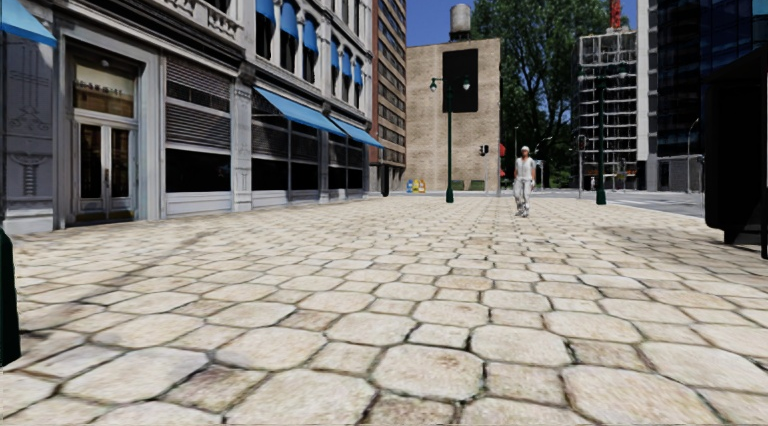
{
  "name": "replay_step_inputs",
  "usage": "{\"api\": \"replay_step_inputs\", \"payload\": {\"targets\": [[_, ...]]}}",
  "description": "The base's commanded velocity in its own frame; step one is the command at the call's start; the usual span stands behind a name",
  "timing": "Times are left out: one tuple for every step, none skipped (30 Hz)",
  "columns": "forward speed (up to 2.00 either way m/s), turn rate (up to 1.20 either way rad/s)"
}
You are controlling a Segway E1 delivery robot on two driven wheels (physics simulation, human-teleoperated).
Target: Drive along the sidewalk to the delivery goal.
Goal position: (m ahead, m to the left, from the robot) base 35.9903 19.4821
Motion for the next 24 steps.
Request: {"api": "replay_step_inputs", "payload": {"targets": [[2.0,0.28],[2.0,0.28],[2.0,0.28],[2.0,0.28],[2.0,0.28],[2.0,0.28],[2.0,0.28],[2.0,0.28],[2.0,0.28],[2.0,0.28],[2.0,0.28],[2.0,0.28],[2.0,0.29],[2.0,0.29],[2.0,0.29],[2.0,0.29],[2.0,0.29],[2.0,0.29],[2.0,0.29],[2.0,0.29],[2.0,0.29],[2.0,0.29],[2.0,0.29],[2.0,0.29]]}}
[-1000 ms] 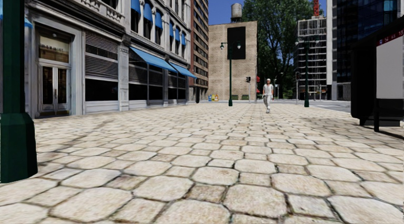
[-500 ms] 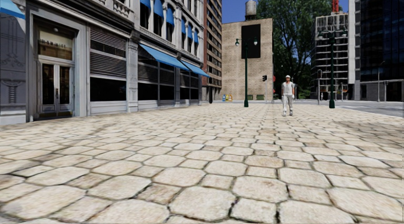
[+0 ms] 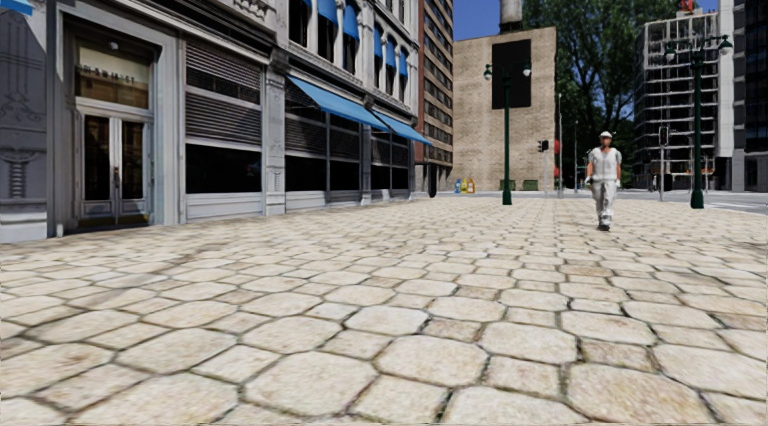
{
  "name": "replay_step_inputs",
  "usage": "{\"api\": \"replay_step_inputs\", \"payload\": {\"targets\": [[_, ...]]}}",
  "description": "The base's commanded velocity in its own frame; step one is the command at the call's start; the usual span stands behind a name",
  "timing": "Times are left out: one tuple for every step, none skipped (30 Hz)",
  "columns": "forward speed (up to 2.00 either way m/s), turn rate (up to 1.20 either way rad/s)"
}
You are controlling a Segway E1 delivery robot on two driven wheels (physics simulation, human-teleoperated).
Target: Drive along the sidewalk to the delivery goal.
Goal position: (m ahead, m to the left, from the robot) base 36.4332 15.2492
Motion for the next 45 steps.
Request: {"api": "replay_step_inputs", "payload": {"targets": [[2.0,0.29],[2.0,0.29],[2.0,0.29],[2.0,0.29],[2.0,0.29],[2.0,0.29],[2.0,0.29],[2.0,0.29],[2.0,0.29],[2.0,0.29],[2.0,0.29],[2.0,0.29],[2.0,0.25],[2.0,0.09],[2.0,0.0],[2.0,0.0],[2.0,0.0],[2.0,0.0],[2.0,0.0],[2.0,0.0],[2.0,0.0],[2.0,0.0],[2.0,0.0],[2.0,0.0],[2.0,0.0],[2.0,0.0],[2.0,-0.07],[2.0,-0.07],[2.0,-0.16],[2.0,-0.21],[2.0,-0.23],[2.0,-0.23],[2.0,-0.29],[2.0,-0.37],[2.0,-0.39],[2.0,-0.39],[2.0,-0.4],[2.0,-0.4],[2.0,-0.4],[2.0,-0.4],[2.0,-0.4],[2.0,-0.4],[2.0,-0.4],[2.0,-0.4],[2.0,-0.4]]}}
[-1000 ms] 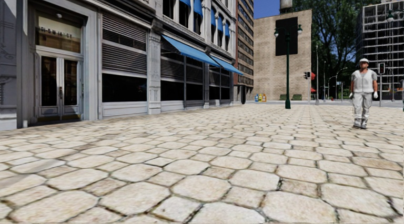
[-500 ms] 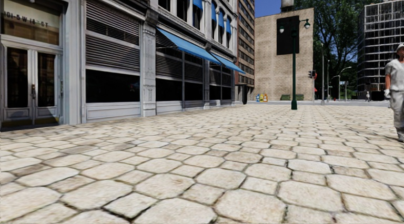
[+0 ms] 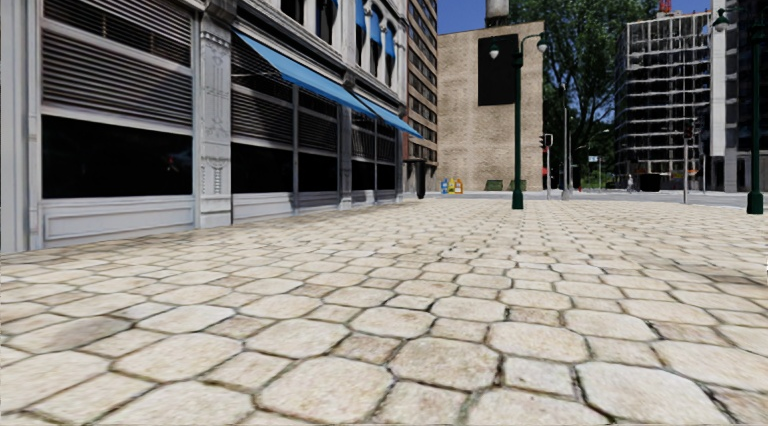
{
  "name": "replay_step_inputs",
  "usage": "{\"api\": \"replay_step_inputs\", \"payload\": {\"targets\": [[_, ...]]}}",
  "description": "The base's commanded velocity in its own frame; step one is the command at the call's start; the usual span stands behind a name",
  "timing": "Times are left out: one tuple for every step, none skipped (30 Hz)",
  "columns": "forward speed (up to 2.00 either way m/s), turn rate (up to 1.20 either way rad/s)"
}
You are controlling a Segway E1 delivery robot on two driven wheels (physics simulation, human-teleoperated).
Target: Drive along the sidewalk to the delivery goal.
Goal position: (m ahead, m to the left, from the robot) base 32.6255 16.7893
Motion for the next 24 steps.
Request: {"api": "replay_step_inputs", "payload": {"targets": [[2.0,-0.4],[2.0,-0.4],[2.0,-0.4],[2.0,-0.4],[2.0,-0.4],[2.0,-0.4],[2.0,-0.4],[2.0,-0.4],[2.0,-0.4],[2.0,-0.4],[2.0,-0.4],[2.0,-0.4],[2.0,-0.4],[2.0,-0.4],[2.0,-0.2],[2.0,-0.2],[2.0,-0.02],[2.0,0.0],[2.0,0.0],[2.0,0.0],[2.0,0.0],[1.9,0.0],[1.74,0.0],[1.74,0.0]]}}
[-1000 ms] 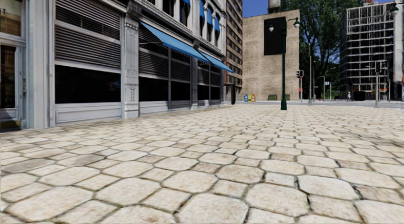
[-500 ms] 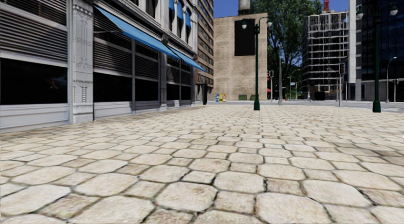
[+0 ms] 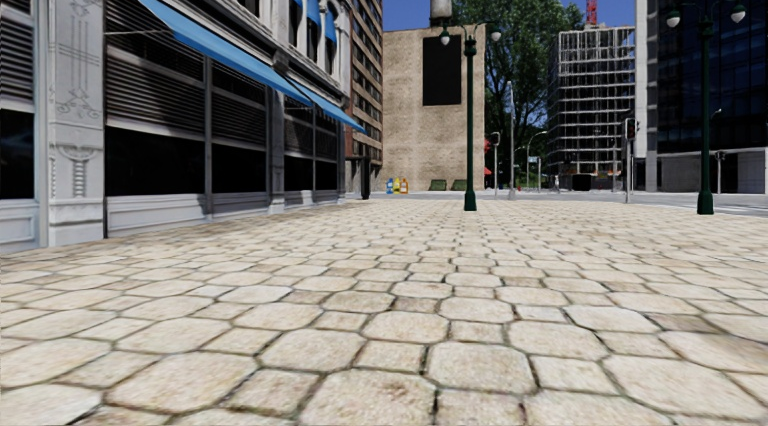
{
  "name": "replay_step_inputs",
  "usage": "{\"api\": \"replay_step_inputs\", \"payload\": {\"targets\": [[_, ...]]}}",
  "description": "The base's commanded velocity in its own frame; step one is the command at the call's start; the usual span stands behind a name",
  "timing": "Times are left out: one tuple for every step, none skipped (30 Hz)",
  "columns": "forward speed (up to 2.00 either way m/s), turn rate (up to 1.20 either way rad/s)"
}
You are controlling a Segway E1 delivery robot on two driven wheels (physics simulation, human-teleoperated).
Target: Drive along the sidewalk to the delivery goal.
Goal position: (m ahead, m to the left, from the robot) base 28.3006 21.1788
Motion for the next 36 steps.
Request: {"api": "replay_step_inputs", "payload": {"targets": [[1.81,0.0],[1.84,0.0],[1.86,0.0],[1.86,0.0],[1.86,0.0],[1.87,0.0],[1.87,0.0],[1.88,0.0],[1.88,0.0],[1.9,0.0],[1.9,0.0],[1.91,0.0],[1.91,0.0],[1.91,0.0],[1.92,0.0],[1.92,0.0],[1.92,0.0],[1.94,0.0],[1.96,0.0],[1.98,0.0],[1.98,0.0],[2.0,0.0],[2.0,0.0],[2.0,0.0],[2.0,0.0],[2.0,0.0],[2.0,0.0],[2.0,0.0],[2.0,0.0],[2.0,0.0],[2.0,0.0],[2.0,0.0],[2.0,0.0],[2.0,0.0],[2.0,0.0],[2.0,0.0]]}}
